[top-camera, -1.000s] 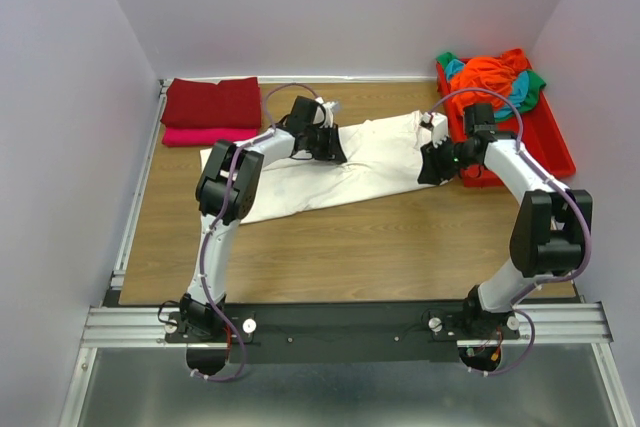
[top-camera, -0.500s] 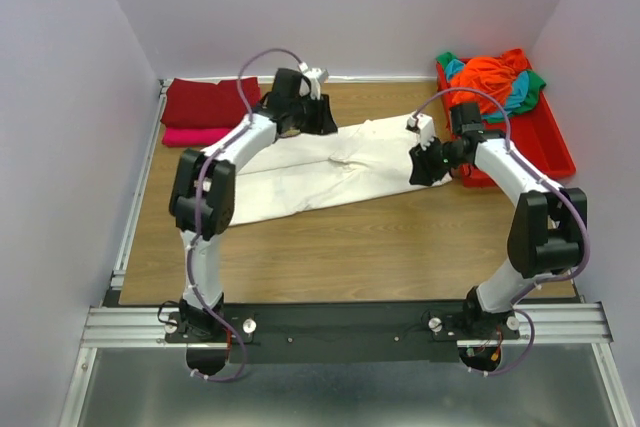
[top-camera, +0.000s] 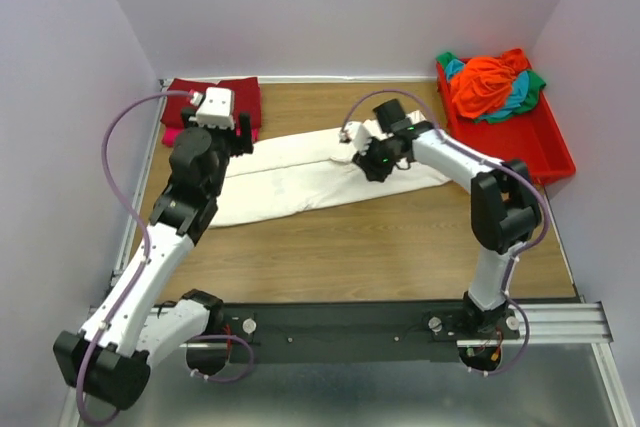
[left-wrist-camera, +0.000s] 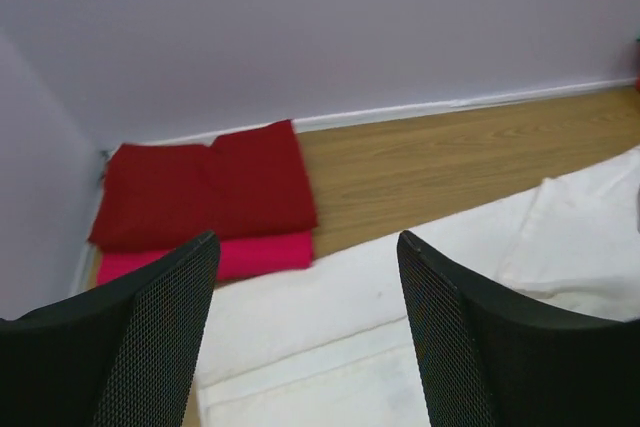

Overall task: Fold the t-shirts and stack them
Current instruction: Fold the tshirt

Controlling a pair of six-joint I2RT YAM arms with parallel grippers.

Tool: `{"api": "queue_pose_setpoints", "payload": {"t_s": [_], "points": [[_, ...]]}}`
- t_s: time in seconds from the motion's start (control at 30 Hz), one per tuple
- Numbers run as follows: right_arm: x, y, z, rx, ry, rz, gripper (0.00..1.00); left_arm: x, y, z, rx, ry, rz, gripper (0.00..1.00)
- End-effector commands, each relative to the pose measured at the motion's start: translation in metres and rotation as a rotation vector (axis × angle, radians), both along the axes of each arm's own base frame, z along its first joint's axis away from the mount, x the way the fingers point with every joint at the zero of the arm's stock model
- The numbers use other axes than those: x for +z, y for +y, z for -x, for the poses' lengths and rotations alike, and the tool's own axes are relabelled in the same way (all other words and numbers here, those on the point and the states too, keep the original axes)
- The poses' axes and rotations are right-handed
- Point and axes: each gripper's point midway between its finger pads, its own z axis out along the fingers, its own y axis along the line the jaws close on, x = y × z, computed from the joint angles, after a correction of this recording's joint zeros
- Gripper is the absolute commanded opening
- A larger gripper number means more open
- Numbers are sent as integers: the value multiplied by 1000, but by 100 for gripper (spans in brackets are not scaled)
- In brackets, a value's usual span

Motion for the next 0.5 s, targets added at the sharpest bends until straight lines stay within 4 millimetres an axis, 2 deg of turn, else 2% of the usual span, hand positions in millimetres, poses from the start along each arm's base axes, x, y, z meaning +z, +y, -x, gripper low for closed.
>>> {"api": "queue_pose_setpoints", "payload": {"t_s": [0.0, 0.03, 0.07, 0.1, 0.13, 0.17, 0.2, 0.23, 0.27, 0.33, 0.37, 0.47], "points": [[-1, 57, 21, 189, -83, 69, 51, -25, 60, 42, 239, -28, -31, 81], [-1, 80, 36, 272, -98, 75, 54, -26, 66, 49, 256, -39, -24, 81], [0, 94, 43, 318, -111, 80, 57, -26, 70, 57, 264, -53, -9, 81], [-1, 107, 50, 363, -122, 84, 59, -36, 74, 64, 275, -46, -6, 81], [3, 121, 54, 404, -144, 83, 62, -27, 81, 78, 289, -95, 38, 81], [-5, 145, 72, 485, -146, 95, 62, -26, 86, 85, 306, -117, 54, 81], [-7, 158, 79, 519, -152, 96, 63, -23, 88, 90, 307, -150, 73, 81], [-3, 175, 82, 548, -174, 89, 64, -9, 97, 103, 327, -208, 106, 81], [-15, 194, 97, 592, -167, 108, 64, -4, 103, 110, 353, -234, 119, 81], [-22, 217, 103, 612, -173, 111, 65, 3, 121, 125, 426, -286, 155, 82], [-28, 237, 109, 628, -180, 112, 65, 5, 124, 130, 439, -301, 169, 82], [-33, 270, 113, 622, -214, 106, 66, 13, 133, 144, 459, -350, 211, 81]]}}
